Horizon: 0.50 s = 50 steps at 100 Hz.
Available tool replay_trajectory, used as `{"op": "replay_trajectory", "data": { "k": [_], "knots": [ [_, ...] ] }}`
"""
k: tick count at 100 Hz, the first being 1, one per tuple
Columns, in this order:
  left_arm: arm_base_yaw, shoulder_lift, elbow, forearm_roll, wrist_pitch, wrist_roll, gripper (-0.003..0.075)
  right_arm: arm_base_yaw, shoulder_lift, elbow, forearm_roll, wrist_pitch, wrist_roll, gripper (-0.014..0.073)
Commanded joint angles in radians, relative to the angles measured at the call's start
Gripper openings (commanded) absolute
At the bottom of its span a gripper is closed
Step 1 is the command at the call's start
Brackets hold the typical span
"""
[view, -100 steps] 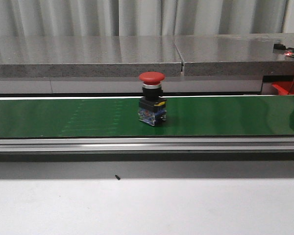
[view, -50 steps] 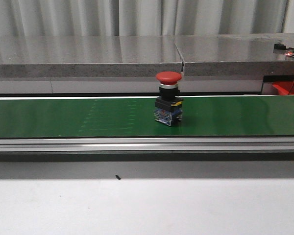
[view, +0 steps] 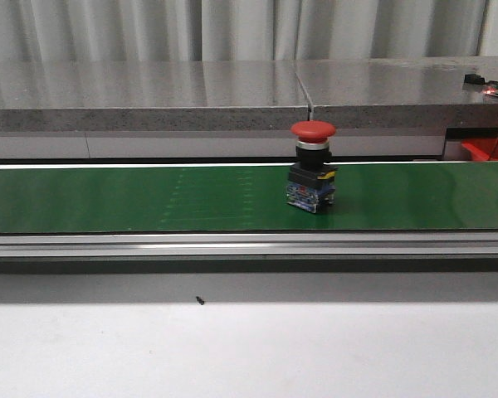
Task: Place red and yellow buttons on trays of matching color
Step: 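Grasp the second red button on the belt with the right gripper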
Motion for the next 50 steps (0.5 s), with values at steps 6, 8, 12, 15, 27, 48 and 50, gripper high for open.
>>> {"op": "replay_trajectory", "data": {
  "k": [6,8,12,15,27,48,50],
  "knots": [
    [-0.009,0.008,-0.025,-0.017,-0.071,-0.007,-0.0019,0.083,-0.05,0.002,0.015,-0.004,-0.059,0.0561],
    [-0.009,0.008,-0.025,-0.017,-0.071,-0.007,-0.0019,0.098,-0.05,0.005,0.015,0.003,-0.067,0.0561],
    [-0.009,0.008,-0.025,-0.017,-0.071,-0.007,-0.0019,0.13,-0.05,0.009,0.015,0.022,-0.086,0.0561],
    [-0.009,0.008,-0.025,-0.017,-0.071,-0.007,-0.0019,0.151,-0.05,0.012,0.015,0.036,-0.101,0.0561],
    [-0.009,0.008,-0.025,-0.017,-0.071,-0.007,-0.0019,0.238,-0.048,0.019,0.02,0.076,-0.18,0.0561],
    [-0.009,0.008,-0.025,-0.017,-0.071,-0.007,-0.0019,0.322,-0.036,0.019,0.113,0.095,-0.309,0.0561],
    [-0.009,0.008,-0.025,-0.017,-0.071,-0.007,-0.0019,0.326,-0.035,0.019,0.122,0.098,-0.323,0.0561]
  ]
}}
